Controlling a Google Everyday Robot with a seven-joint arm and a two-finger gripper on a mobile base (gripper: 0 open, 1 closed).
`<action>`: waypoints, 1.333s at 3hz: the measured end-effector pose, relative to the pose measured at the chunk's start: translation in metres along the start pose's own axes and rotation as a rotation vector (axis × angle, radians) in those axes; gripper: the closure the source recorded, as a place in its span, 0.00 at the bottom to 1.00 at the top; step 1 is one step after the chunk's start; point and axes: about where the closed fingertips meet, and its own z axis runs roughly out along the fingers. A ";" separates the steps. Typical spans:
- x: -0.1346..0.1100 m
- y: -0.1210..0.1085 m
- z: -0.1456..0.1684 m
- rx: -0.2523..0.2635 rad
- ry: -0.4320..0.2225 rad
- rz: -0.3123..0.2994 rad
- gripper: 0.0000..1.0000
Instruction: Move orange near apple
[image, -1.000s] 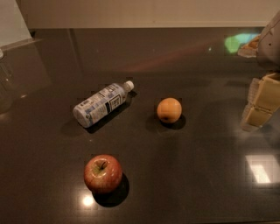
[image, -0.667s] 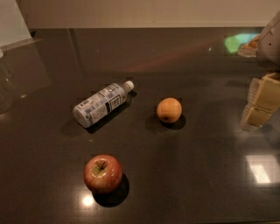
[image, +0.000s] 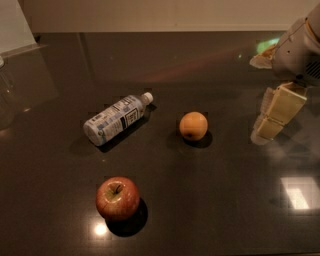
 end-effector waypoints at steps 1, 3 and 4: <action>-0.021 -0.003 0.026 -0.023 -0.065 -0.022 0.00; -0.054 -0.004 0.085 -0.052 -0.096 -0.066 0.00; -0.059 -0.004 0.110 -0.066 -0.084 -0.068 0.00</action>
Offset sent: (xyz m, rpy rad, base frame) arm 0.0377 0.0849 -0.0594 0.1125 -0.0006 0.1195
